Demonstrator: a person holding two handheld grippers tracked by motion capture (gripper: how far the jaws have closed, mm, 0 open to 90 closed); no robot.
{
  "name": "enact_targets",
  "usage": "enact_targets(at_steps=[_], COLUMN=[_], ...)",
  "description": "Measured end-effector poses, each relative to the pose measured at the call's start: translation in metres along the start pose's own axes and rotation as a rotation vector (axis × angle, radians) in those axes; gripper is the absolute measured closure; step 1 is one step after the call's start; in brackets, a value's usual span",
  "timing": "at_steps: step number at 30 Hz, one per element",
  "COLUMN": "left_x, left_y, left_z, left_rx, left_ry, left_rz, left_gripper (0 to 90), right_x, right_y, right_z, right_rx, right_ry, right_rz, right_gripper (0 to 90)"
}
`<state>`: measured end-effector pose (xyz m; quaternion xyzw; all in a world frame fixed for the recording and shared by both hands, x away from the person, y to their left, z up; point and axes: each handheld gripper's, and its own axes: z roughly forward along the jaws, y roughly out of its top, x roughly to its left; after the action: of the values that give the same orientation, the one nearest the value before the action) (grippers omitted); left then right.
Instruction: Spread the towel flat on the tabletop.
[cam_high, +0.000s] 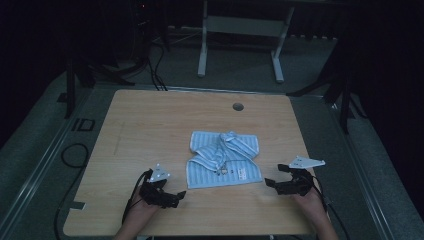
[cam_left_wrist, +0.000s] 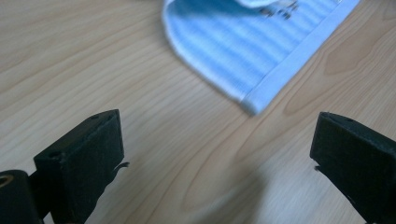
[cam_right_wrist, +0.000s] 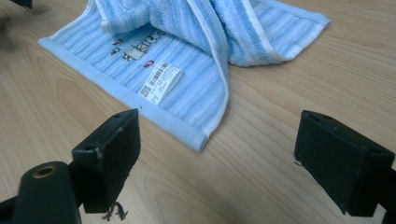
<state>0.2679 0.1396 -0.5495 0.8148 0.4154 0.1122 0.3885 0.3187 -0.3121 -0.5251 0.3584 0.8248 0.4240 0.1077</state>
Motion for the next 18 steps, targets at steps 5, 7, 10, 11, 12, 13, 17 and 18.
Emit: enact_targets(at_steps=[5, 7, 10, 11, 12, 13, 17, 18], left_x=[-0.005, -0.006, -0.008, -0.009, -0.010, -0.011, -0.017, -0.017], left_y=[0.010, 0.013, 0.019, 0.021, 0.023, 0.025, 0.032, 0.032], left_z=[0.013, 0.016, 0.021, 0.023, 0.025, 0.028, 0.036, 0.036], left_rx=[0.011, 0.017, 0.016, 0.016, 0.016, 0.022, 0.029, 0.029], left_ry=[-0.021, -0.028, -0.036, -0.036, -0.035, -0.039, -0.051, -0.051], left_rz=[0.011, 0.020, 0.021, 0.016, 0.020, 0.030, 0.066, 0.066], left_gripper=[2.6, 2.6, 2.6, 2.9, 4.2, 4.4, 5.8, 6.3], right_x=[0.003, 0.004, 0.005, 0.005, 0.006, 0.007, 0.008, 0.008], right_y=[0.009, 0.013, 0.018, 0.020, 0.021, 0.023, 0.029, 0.029], right_z=[0.009, 0.013, 0.018, 0.019, 0.021, 0.022, 0.029, 0.029], right_rx=[0.019, 0.025, 0.027, 0.030, 0.032, 0.033, 0.043, 0.043], right_ry=[0.034, 0.038, 0.031, 0.043, 0.040, 0.031, 0.038, 0.038], right_rz=[-0.006, -0.010, -0.015, -0.013, -0.015, -0.019, -0.042, -0.042], right_gripper=[13.8, 13.8, 12.8, 12.8, 12.8, 12.8, 15.5, 15.5])
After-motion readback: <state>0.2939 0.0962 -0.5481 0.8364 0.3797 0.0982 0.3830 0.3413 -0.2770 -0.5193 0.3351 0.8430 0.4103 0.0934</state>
